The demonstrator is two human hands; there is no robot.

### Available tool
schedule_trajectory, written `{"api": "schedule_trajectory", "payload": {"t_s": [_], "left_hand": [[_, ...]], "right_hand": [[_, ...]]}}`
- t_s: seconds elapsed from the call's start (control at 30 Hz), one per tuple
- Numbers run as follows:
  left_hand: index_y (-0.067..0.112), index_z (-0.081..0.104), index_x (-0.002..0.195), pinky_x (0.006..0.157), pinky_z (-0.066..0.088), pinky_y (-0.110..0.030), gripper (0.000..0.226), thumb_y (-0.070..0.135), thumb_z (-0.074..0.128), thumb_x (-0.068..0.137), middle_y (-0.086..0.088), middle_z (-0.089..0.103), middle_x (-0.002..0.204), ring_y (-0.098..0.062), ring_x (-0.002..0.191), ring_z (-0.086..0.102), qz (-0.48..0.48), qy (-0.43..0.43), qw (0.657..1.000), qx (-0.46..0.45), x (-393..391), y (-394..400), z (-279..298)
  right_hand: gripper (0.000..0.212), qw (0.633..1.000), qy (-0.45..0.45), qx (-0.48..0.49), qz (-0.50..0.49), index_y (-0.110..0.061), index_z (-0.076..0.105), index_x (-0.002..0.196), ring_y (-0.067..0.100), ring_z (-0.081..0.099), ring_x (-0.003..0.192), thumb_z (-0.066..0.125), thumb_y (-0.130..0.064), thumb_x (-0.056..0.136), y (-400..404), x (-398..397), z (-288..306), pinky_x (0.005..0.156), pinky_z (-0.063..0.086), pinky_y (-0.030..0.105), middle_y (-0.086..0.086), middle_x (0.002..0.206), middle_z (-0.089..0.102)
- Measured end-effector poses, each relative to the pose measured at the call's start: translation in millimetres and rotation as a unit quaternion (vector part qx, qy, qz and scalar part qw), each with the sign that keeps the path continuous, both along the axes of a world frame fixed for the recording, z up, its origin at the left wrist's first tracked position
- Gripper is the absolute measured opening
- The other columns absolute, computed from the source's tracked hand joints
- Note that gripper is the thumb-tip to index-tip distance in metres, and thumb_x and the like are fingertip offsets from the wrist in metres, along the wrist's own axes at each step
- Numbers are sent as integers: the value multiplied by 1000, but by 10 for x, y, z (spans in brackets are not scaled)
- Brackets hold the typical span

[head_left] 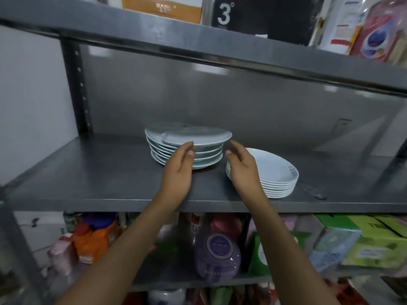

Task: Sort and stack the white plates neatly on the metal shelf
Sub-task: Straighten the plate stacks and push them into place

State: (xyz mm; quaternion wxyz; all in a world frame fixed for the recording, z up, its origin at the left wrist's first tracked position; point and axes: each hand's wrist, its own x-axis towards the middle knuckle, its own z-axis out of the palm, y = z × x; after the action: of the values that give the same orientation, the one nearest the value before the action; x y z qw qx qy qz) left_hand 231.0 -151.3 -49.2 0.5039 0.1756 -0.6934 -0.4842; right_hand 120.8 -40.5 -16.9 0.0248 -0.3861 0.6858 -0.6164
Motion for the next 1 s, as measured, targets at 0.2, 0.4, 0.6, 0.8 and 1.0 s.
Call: {"api": "schedule_trajectory", "payload": {"t_s": [0.2,0.4,0.6,0.8,1.0], "left_hand": [[16,58,106,92,43,-32,23,17,39,91,-6,59,114,-20,105,55,174,66,969,165,119,-502,18],[19,58,110,79,44,-26,32,35,35,94,11,52,98,-17,95,53,69,134,896,419,109,-911,52],[6,25,145,102,39,-43,64,47,28,97,-17,42,143,-32,127,47,-31,145,858,493,117,-1110,103],[-2,27,144,89,46,-46,78,58,22,95,-23,48,137,-36,121,52,-60,125,859,492,113,-1220,164],[-3,41,136,85,47,-44,84,65,22,91,-24,52,132,-34,116,55,-75,112,857,497,165,-1169,177]], "right_hand": [[15,994,-94,57,-2,-4,65,101,23,56,83,54,-9,92,-319,84,-310,68,44,18,12,91,63],[45,932,-357,-7,66,-6,45,137,37,47,129,45,-30,98,-630,-52,-370,105,43,46,19,144,46],[49,916,-387,-58,92,-27,37,144,23,41,135,36,-45,99,-807,-103,-384,93,44,37,-1,150,41],[47,899,-417,-96,93,-28,42,142,21,44,132,40,-45,97,-844,-85,-348,90,43,38,-2,145,48],[49,884,-441,-118,95,-26,43,142,25,41,135,41,-46,97,-823,-57,-335,100,39,40,-1,145,48]]}}
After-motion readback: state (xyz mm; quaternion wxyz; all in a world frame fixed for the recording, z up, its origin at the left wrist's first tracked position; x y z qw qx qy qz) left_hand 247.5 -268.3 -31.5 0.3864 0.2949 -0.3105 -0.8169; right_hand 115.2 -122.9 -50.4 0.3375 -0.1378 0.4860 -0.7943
